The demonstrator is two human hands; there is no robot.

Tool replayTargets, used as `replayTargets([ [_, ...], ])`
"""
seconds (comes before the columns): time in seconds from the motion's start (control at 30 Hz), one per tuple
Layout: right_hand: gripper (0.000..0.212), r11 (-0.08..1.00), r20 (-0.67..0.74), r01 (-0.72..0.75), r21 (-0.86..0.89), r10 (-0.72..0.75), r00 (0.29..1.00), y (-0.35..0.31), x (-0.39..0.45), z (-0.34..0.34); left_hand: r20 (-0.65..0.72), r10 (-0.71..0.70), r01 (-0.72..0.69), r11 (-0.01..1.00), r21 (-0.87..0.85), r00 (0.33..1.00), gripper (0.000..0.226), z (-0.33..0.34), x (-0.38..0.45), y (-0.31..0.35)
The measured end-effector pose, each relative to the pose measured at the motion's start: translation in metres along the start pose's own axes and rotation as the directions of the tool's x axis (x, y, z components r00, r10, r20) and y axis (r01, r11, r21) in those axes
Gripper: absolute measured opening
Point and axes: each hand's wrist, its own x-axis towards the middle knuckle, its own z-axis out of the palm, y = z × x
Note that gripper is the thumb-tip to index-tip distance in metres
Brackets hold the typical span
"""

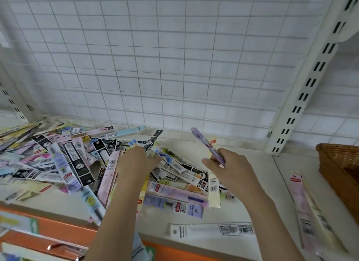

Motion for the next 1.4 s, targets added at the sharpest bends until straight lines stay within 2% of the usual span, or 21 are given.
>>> replayTargets([
  [0.17, 0.013, 0.998, 0.009, -0.063, 0.014, 0.063, 0.998, 0.010, -0.002, 0.001, 0.027, 0.025, -0.028, 0.994, 0.101, 0.999, 0.041, 0.001, 0.002, 0.003],
  [0.27, 0.028, 0.998, 0.024, -0.062, 0.024, 0.062, 0.998, 0.008, -0.001, 0.002, 0.061, 0.035, -0.041, 0.993, 0.107, 0.998, 0.043, -0.001, 0.003, 0.006],
  [0.33, 0.034, 0.998, 0.045, -0.043, -0.045, 0.045, 0.998, 0.007, 0.002, 0.004, 0.087, 0.035, -0.040, 0.997, 0.061, 0.996, 0.037, -0.005, 0.003, 0.007],
  [0.37, 0.032, 0.996, 0.060, -0.025, -0.091, 0.031, 0.998, 0.006, 0.004, 0.005, 0.092, 0.043, -0.047, 0.998, 0.037, 0.995, 0.033, -0.008, 0.002, 0.007],
  [0.5, 0.012, 0.985, 0.111, 0.030, -0.172, -0.011, 0.994, 0.002, 0.013, 0.007, 0.108, 0.074, -0.067, 0.996, -0.064, 0.991, 0.043, -0.025, 0.001, 0.001],
  [0.8, 0.010, 0.994, 0.268, 0.030, -0.107, 0.000, 0.964, -0.032, 0.046, 0.032, 0.119, 0.102, -0.069, 0.964, -0.257, 0.988, 0.035, -0.049, 0.000, -0.010],
  [0.97, 0.011, 0.986, 0.322, 0.049, -0.157, 0.004, 0.947, -0.047, 0.062, 0.051, 0.163, 0.058, 0.014, 0.911, -0.411, 0.985, 0.013, -0.050, 0.000, -0.023],
  [1.07, 0.025, 0.960, 0.307, 0.073, -0.269, 0.013, 0.952, -0.047, 0.075, 0.066, 0.155, 0.045, 0.030, 0.895, -0.446, 0.987, 0.016, -0.055, 0.008, -0.033],
  [1.1, 0.027, 0.950, 0.304, 0.077, -0.303, 0.020, 0.952, -0.046, 0.079, 0.071, 0.136, 0.045, 0.020, 0.897, -0.441, 0.990, 0.024, -0.055, 0.010, -0.036],
  [1.2, 0.021, 0.921, 0.321, 0.085, -0.381, 0.045, 0.946, -0.045, 0.086, 0.080, 0.080, 0.054, -0.016, 0.911, -0.413, 0.995, 0.046, -0.058, 0.013, -0.041],
  [1.33, 0.007, 0.925, 0.308, 0.082, -0.370, 0.039, 0.951, -0.045, 0.094, 0.078, 0.050, 0.042, -0.014, 0.886, -0.464, 0.998, 0.046, -0.052, 0.018, -0.048],
  [1.4, 0.009, 0.938, 0.264, 0.073, -0.339, 0.020, 0.964, -0.048, 0.098, 0.076, 0.052, 0.041, -0.011, 0.878, -0.478, 0.998, 0.043, -0.048, 0.022, -0.050],
])
